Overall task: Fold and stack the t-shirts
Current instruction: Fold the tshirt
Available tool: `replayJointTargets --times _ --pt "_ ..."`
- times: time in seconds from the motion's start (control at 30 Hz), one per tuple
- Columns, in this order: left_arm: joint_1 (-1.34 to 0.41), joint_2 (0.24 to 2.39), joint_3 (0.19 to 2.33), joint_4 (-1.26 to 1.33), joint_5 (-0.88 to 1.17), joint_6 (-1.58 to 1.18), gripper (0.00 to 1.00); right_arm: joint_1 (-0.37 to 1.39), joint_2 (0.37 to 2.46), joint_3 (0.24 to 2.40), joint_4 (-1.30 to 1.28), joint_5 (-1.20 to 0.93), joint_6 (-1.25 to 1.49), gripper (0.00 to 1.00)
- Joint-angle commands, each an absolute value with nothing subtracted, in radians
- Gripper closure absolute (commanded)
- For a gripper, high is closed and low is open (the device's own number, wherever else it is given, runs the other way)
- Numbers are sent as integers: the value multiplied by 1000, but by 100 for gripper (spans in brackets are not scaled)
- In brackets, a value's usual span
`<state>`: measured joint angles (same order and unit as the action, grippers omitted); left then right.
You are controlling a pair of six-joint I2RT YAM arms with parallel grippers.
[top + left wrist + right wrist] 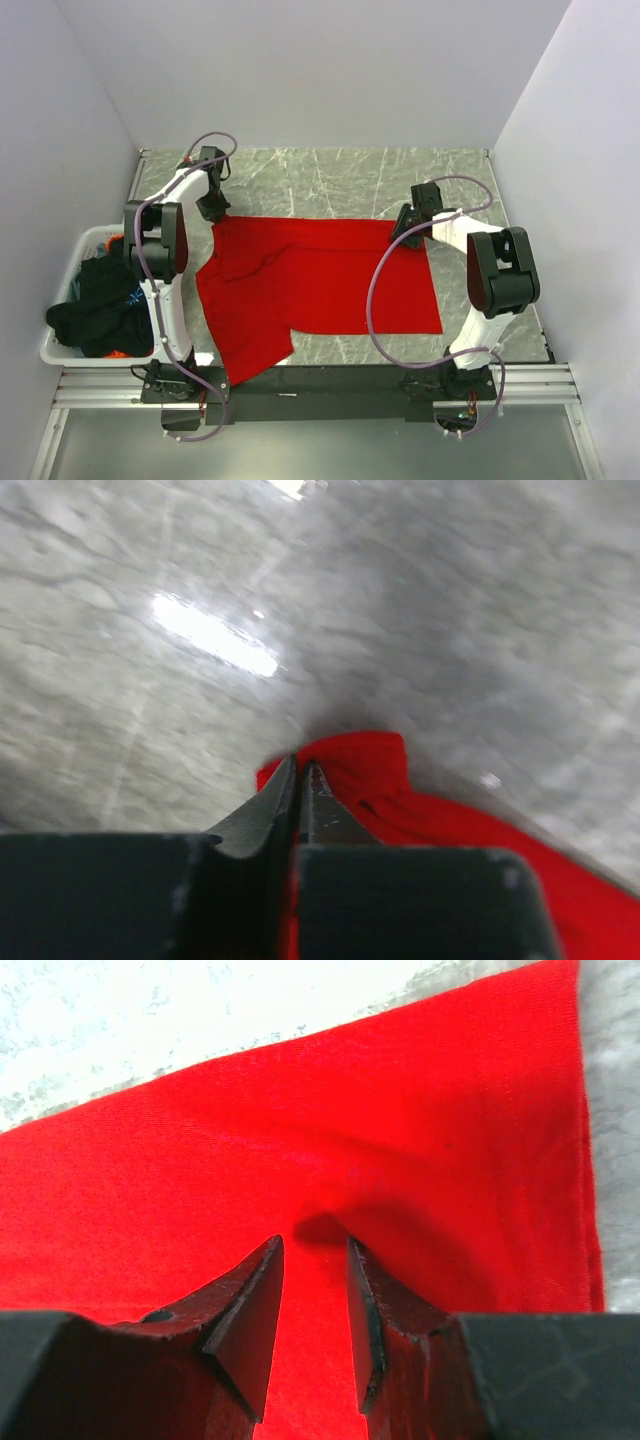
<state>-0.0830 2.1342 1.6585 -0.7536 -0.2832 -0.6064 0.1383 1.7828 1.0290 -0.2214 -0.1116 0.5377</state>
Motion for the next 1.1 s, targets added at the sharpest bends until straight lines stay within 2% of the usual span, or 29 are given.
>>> replayJointTargets --times 0.0,0.13,0.53,0.7,1.07 --pt "-84 2060 1647 -710 -183 -629 99 124 1761 1071 -267 -72 489 61" --pt "-52 2028 1621 -678 -114 -643 99 83 1747 1089 -282 -60 482 61" --pt "-23 1968 1548 -618 -26 -650 99 -86 1632 1045 -175 -285 445 60" --pt "-23 1970 1536 -609 -20 -653 99 -146 1692 1092 -175 -324 419 58" --pt "-18 1976 1536 -609 -25 -647 99 -163 1885 1235 -258 -377 319 55"
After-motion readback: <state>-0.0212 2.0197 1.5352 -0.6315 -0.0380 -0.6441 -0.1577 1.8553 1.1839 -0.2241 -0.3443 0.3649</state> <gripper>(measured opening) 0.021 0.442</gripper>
